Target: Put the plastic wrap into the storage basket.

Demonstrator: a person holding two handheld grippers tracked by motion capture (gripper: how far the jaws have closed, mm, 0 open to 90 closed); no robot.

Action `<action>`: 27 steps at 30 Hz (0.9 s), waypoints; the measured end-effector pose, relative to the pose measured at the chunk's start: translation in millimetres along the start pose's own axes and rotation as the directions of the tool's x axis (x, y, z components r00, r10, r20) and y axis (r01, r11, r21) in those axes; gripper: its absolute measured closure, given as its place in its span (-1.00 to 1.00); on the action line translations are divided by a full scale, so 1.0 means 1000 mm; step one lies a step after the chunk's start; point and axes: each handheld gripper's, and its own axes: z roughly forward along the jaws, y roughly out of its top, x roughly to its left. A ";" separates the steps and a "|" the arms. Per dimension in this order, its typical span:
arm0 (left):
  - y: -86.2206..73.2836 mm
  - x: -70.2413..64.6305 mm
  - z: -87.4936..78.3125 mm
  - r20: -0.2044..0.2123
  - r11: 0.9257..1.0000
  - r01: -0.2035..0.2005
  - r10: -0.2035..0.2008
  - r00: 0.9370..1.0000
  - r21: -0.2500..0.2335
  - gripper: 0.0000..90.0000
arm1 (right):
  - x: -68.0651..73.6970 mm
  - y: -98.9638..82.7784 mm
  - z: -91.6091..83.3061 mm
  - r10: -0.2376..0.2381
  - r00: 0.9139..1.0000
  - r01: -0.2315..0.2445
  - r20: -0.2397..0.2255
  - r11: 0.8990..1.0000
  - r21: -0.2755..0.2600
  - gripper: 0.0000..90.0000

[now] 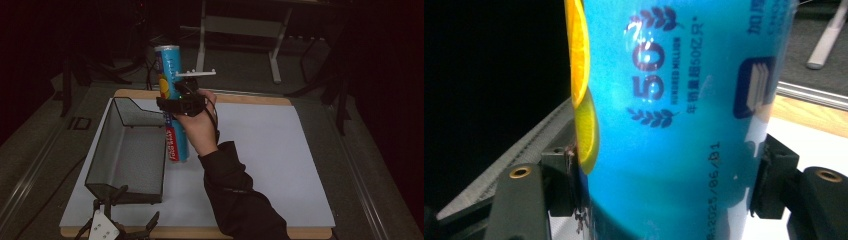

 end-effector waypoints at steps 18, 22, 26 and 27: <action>-0.001 -0.001 -0.001 0.000 1.000 -0.017 0.017 1.000 -0.007 -1.00 | 0.028 -0.025 0.059 0.106 0.991 -0.102 -0.082 0.994 0.047 -0.29; -0.001 -0.001 -0.001 0.001 1.000 -0.020 0.020 1.000 -0.009 -1.00 | 0.027 -0.036 0.070 0.118 0.990 -0.113 -0.075 0.991 0.075 -0.29; -0.001 -0.002 -0.001 -0.001 1.000 -0.026 0.026 1.000 -0.008 -1.00 | 0.025 -0.045 0.077 0.145 0.985 -0.136 -0.090 0.986 0.100 -0.29; -0.002 -0.002 -0.001 -0.001 1.000 -0.027 0.027 1.000 -0.007 -1.00 | 0.025 -0.047 0.078 0.152 0.984 -0.142 -0.092 0.984 0.104 -0.29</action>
